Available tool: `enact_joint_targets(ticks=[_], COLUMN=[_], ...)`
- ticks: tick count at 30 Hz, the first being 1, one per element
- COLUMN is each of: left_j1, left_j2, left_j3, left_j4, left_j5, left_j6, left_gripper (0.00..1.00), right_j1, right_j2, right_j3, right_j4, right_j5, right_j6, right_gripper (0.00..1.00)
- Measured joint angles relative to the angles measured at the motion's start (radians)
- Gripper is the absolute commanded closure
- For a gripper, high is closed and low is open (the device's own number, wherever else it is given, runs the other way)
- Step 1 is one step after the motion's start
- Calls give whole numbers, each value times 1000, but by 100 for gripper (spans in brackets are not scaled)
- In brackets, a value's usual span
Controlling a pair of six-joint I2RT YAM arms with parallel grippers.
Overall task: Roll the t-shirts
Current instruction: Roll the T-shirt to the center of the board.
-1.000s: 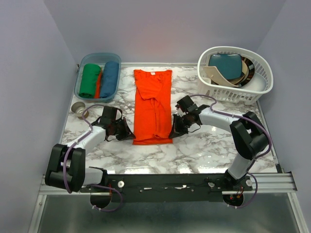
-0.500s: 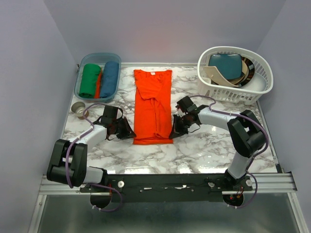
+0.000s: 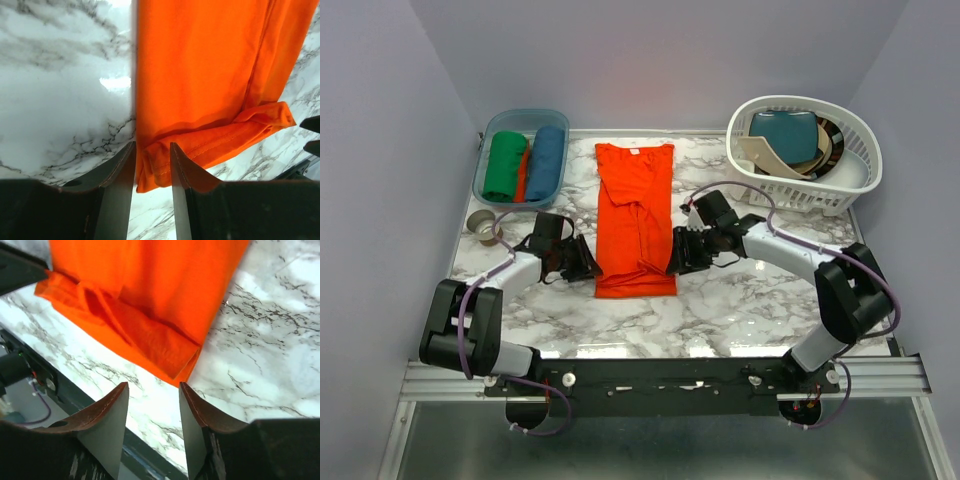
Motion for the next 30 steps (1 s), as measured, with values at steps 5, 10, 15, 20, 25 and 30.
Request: enact_joint_targets(ticks=[5,10,15,20,25,30], left_j1=[0,11,18,18,18,18], left_j2=[10,-36,-92,-92,-64,-5], left_j3=[93,198,175,50,34,45], left_j4=[-28,-119,-210,-245,-247,-239], left_j5=[-18,-60,-17,60,88,109], left_j6=[47,116,114,76,69,68], left_gripper=[53,82,100,100,100,100], right_j1=[11,125,227,226,225,225], right_j2=[-79,-108,-104,-31,53,108], right_j3=[-11,-11,-11,10,47,104], right_j4=[1,15,24,27,27,23], right_j5=[8,-14,-38,-33,-4,26], right_j6=[-153,-406,-608,-689,-734,-760], right_gripper=[53,68,76,78,80,80])
